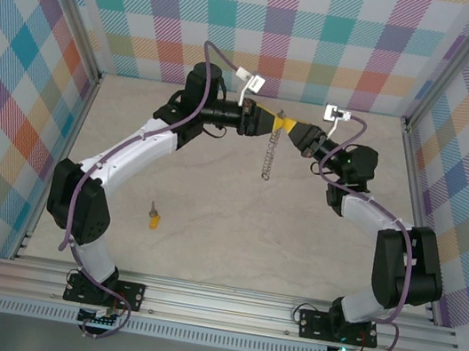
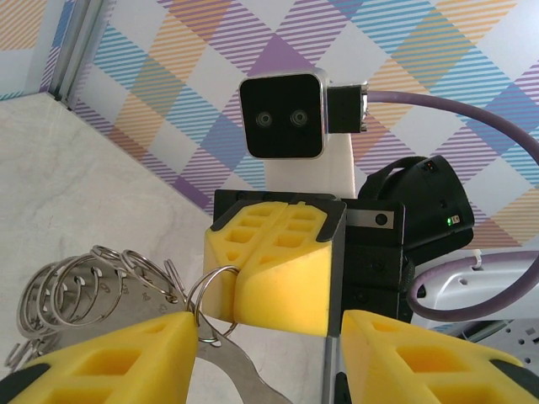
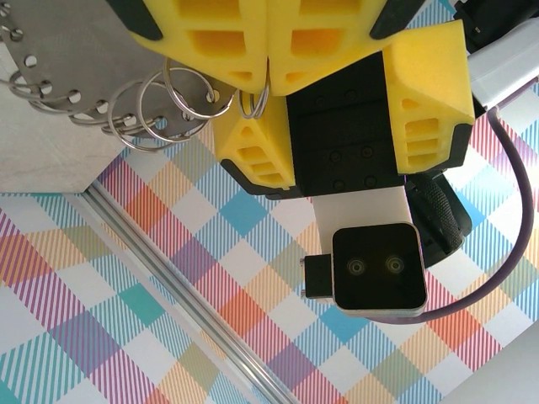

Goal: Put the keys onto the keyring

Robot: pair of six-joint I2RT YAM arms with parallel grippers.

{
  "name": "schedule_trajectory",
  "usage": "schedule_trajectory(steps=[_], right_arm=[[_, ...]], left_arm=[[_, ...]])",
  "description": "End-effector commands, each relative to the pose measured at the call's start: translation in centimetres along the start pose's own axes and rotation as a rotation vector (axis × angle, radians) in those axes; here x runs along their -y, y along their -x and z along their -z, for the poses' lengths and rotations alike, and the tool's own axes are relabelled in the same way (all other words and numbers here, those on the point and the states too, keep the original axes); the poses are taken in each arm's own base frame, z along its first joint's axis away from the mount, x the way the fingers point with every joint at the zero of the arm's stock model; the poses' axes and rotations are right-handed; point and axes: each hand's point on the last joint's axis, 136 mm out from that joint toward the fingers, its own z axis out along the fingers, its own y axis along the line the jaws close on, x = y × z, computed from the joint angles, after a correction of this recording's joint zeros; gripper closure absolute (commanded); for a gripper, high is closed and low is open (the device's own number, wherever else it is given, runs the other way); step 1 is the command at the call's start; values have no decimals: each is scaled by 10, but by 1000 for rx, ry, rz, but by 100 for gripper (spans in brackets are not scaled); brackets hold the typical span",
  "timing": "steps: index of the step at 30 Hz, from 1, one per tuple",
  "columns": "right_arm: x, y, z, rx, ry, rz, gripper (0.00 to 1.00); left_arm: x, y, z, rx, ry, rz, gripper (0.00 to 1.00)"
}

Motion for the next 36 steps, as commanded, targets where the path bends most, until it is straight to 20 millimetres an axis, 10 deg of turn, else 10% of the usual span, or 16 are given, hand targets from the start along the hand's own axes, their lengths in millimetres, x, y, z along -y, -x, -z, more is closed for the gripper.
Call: schedule_trajectory(steps=[1,36], right_arm=[[-25,6,-3,6,73,73,100],[-29,4,-1,-11,84,68,100]], left_arm=[[1,9,10,31,36,-33,50],[9,6,3,-1,-44,-25,50]])
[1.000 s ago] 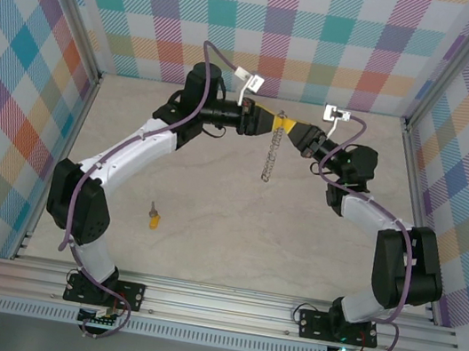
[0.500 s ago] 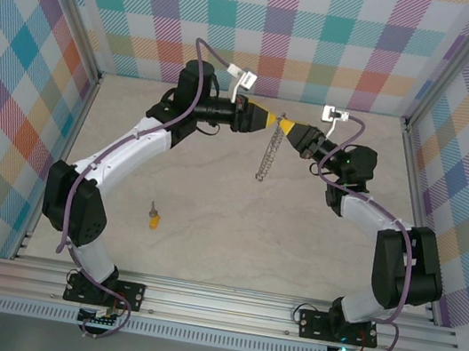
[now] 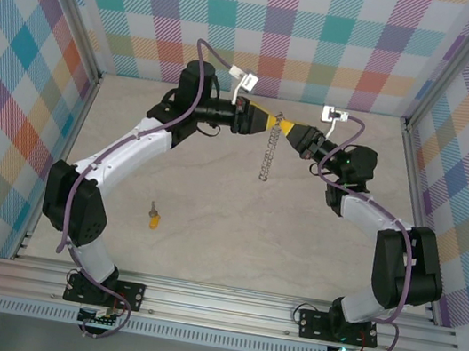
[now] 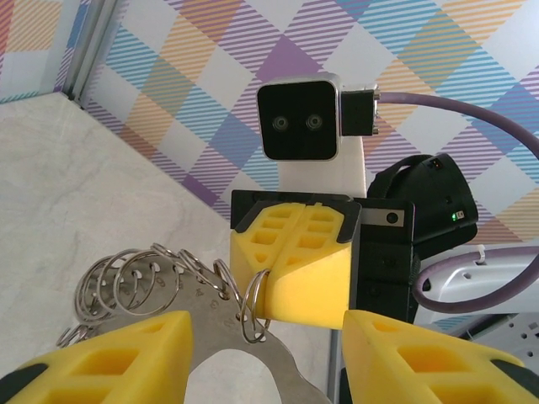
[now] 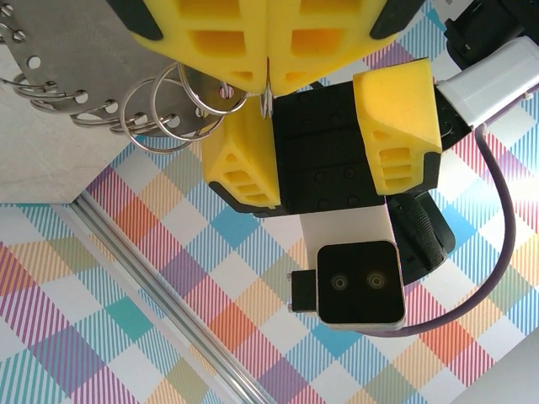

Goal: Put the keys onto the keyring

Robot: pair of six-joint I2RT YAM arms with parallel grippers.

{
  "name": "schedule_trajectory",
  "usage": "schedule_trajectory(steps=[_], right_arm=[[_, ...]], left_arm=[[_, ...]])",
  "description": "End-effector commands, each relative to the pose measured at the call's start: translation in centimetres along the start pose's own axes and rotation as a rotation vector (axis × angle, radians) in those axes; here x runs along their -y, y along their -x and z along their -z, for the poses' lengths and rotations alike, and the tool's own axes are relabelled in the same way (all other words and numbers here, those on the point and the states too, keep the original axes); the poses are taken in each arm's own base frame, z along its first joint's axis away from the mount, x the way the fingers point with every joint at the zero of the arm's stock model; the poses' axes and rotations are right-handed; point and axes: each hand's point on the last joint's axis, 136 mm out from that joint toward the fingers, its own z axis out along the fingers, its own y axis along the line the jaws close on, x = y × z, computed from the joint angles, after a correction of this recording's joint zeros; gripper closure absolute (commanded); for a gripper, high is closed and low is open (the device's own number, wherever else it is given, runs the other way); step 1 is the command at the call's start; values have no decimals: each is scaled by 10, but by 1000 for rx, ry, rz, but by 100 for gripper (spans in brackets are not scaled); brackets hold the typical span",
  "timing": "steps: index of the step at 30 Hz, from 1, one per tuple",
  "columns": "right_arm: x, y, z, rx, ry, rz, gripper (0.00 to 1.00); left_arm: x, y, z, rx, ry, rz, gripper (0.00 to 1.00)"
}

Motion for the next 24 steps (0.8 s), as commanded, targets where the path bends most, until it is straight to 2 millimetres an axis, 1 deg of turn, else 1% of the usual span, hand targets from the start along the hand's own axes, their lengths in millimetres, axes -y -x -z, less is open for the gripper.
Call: schedule_trajectory(steps=[1,13,17,18,19,21,24], right_arm=[[-26,10,-1,16,68,72,100],[-24,8,-1,16,66,69,100],[-22,8,-1,16,63,67,100],[-22,7,-1,15,63,67,100],[-22,7,-1,15,62,65,100],[-21,7,-1,14,60,63,100],[-20,7,-1,13,57,60,100]], left_arm=[[11,7,-7,5,-49,-23,50],[13,8,-10,8,-57,-25,61],[14,9,-9,14,-56,-28,68],[14,9,-9,18,-56,-29,70],[14,10,-9,21,-59,-27,75],[15,11,-10,29,-65,-24,88],[14,12,-11,31,-64,-22,96]])
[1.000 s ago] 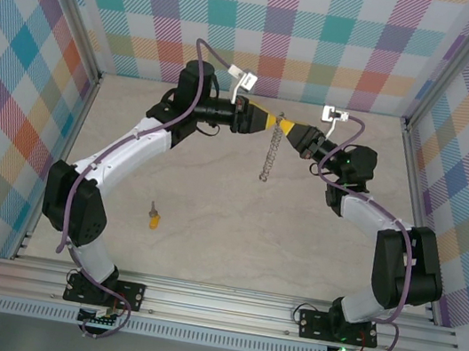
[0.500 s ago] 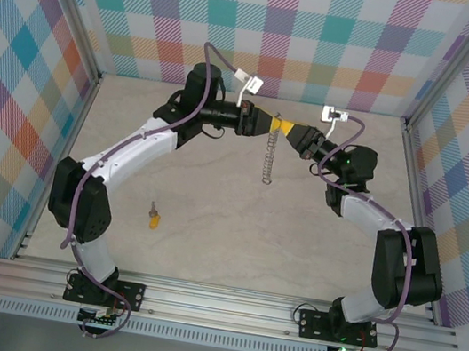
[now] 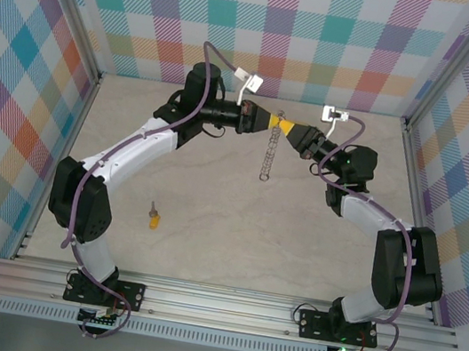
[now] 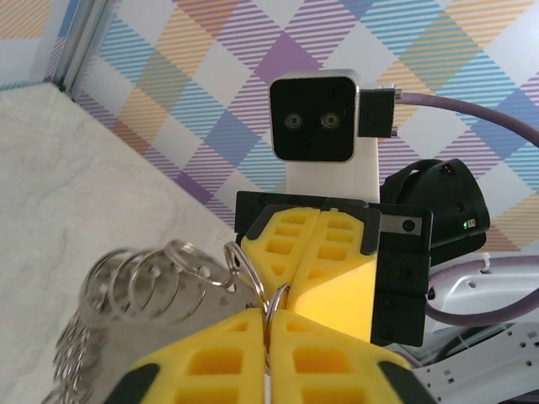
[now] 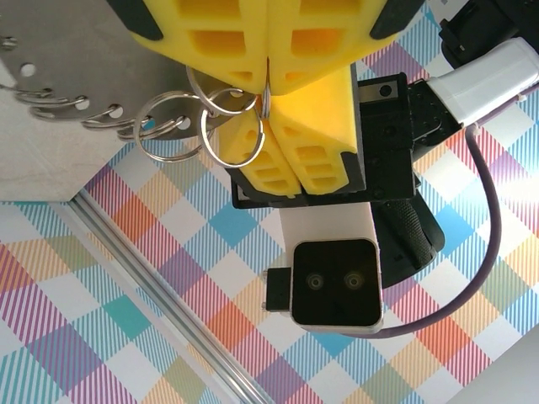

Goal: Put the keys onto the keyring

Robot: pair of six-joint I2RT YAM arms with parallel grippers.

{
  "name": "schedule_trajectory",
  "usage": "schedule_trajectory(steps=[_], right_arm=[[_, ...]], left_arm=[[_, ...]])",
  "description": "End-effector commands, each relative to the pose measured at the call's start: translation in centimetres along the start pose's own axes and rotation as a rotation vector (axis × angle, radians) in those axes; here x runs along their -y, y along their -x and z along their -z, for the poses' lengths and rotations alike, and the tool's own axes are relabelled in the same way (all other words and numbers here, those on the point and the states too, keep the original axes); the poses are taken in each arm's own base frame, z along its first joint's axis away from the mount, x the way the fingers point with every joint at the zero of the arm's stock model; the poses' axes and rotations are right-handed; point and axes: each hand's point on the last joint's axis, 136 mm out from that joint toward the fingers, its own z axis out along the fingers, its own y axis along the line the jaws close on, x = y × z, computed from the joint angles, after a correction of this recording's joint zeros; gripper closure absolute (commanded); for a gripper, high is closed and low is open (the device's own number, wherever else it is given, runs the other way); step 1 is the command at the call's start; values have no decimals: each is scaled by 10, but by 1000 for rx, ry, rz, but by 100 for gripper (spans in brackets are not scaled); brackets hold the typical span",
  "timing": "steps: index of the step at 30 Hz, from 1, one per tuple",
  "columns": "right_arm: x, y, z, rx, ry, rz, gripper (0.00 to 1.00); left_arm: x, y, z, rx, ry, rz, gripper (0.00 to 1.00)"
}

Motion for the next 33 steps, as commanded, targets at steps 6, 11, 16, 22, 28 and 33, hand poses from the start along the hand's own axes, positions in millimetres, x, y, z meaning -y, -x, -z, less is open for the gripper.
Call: schedule_trajectory(steps=[6,11,16,22,28,33], right_arm=[[-8,10,2,7,-8,13,64],[0,21,19,-1,-136,-13,50],[-12,19,27,-90,-222,23,51],[-35,14,26,-200,-203,90,57],[-59,12,20,-248,-132,106,62],[-63,0,11,-285,-98,98,62]], left_arm=[[17,12,0,5,-22,-89,100],[20,9,6,-71,24,-198,100],[25,1,13,-152,28,-270,100],[31,-7,14,-229,-14,-298,100],[34,-10,14,-249,-37,-296,100],[38,-11,15,-251,-58,-292,100]])
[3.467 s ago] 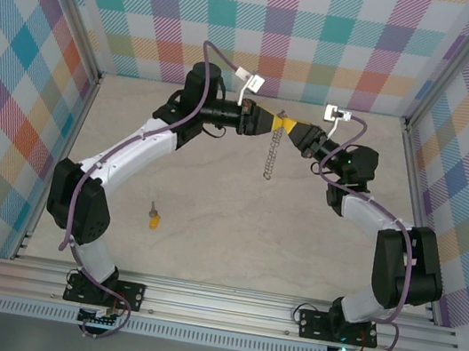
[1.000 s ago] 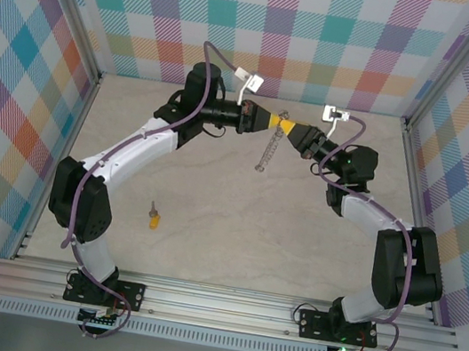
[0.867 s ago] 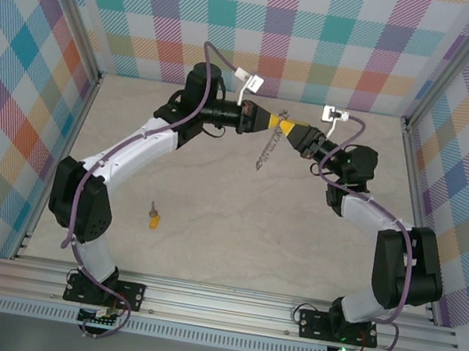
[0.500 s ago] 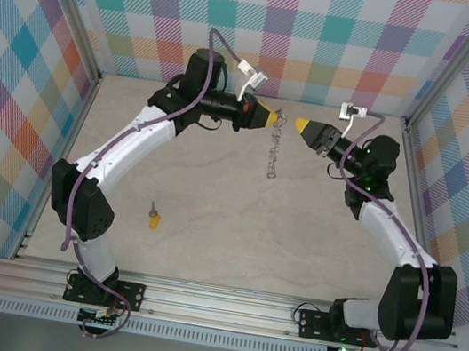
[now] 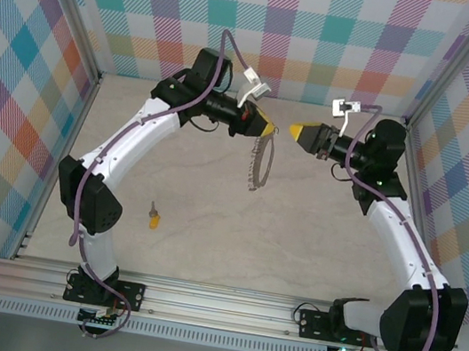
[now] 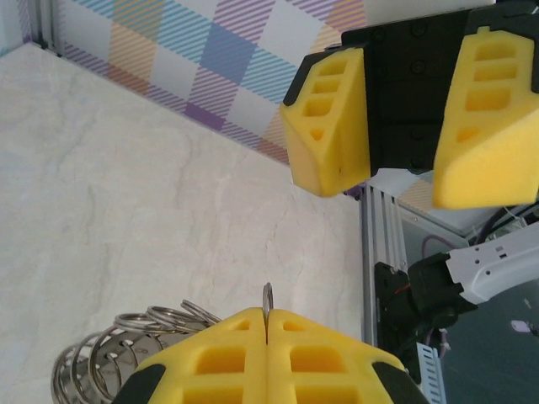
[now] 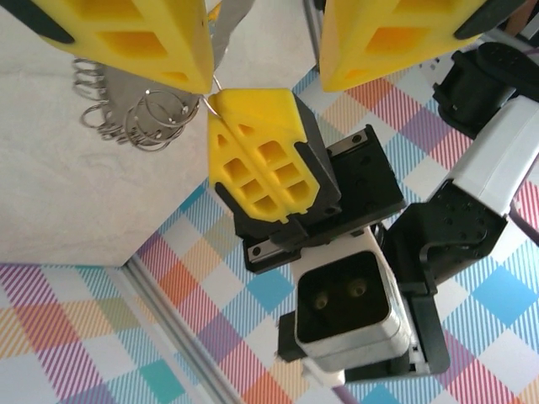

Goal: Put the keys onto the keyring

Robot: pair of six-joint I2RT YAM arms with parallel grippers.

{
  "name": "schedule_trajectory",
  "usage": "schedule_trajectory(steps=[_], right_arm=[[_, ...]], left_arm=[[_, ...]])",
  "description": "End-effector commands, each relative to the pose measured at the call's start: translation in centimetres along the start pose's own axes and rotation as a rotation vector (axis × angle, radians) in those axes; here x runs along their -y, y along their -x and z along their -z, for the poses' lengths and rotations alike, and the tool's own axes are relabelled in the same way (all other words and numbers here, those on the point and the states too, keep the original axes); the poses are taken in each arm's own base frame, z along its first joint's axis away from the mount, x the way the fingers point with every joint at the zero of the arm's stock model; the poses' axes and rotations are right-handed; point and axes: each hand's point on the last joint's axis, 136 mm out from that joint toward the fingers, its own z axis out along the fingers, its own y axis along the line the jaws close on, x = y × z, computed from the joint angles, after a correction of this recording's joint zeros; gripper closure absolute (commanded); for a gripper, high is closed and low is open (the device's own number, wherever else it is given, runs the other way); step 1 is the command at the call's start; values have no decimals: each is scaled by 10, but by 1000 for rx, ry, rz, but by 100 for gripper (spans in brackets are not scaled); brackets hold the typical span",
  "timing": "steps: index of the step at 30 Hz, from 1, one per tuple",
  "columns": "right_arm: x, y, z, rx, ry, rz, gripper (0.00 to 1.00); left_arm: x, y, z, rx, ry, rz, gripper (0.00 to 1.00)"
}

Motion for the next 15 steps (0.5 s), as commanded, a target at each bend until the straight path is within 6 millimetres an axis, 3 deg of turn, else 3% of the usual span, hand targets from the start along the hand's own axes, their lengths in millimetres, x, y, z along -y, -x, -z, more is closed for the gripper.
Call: schedule_trajectory(steps=[1,15], right_arm=[[-18,-3,-7,-44,61,50,63],[-3,-9,-19,-70,44,48,60]], left_arm=[[20,10,5,18,-64,-54,100],[33,13,7,20,-135,-51,100]])
